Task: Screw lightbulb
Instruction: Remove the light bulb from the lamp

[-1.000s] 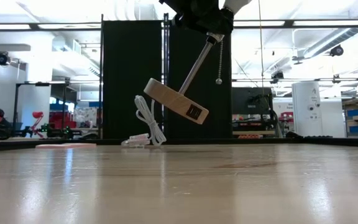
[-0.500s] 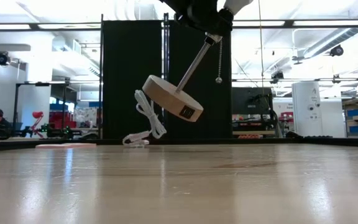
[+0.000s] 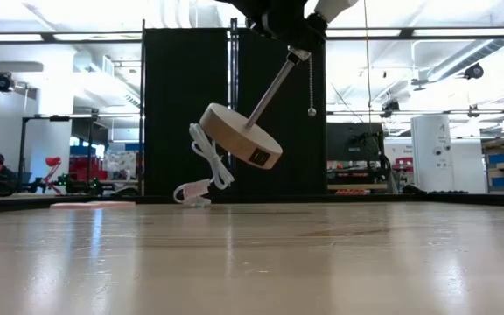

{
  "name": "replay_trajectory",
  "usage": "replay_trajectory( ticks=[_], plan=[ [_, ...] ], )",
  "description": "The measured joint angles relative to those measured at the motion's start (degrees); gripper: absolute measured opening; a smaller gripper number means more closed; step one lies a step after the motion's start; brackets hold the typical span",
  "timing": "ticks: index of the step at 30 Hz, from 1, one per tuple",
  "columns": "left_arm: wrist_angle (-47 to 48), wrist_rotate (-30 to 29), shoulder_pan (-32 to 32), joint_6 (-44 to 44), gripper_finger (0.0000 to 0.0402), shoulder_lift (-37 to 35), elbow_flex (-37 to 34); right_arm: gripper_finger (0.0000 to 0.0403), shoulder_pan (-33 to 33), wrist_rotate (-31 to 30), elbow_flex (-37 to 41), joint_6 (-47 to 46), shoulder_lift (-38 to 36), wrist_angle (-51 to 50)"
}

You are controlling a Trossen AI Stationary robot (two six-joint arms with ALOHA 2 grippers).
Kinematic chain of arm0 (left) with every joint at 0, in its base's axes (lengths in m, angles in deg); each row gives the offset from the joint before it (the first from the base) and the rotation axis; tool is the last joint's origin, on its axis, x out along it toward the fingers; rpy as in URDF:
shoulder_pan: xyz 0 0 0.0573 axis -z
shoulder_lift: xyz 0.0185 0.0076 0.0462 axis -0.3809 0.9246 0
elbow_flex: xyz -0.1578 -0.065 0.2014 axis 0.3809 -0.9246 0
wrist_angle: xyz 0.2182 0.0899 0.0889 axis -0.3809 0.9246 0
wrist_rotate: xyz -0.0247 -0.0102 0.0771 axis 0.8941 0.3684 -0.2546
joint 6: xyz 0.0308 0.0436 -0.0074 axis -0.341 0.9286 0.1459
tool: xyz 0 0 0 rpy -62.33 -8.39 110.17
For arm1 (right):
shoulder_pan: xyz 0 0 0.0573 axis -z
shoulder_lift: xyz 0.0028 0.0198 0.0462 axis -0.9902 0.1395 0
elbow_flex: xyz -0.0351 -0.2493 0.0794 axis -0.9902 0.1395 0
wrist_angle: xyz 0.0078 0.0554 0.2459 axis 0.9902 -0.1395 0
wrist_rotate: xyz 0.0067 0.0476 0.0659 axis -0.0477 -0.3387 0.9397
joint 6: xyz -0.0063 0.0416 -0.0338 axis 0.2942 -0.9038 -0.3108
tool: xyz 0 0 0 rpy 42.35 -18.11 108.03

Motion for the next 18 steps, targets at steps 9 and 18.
replay_trajectory(
  ticks=[9,18],
  plan=[
    [0.0,0.0,0.0,-0.8,0.0163,0.0,0.0,0.0382,3.1,1.8,0.1,0.6,4.5,5.8],
    [0.1,-0.1,0.0,-0.5,0.0163,0.0,-0.1,0.0382,6.2,1.3,0.1,6.1,6.5,7.2]
  ],
)
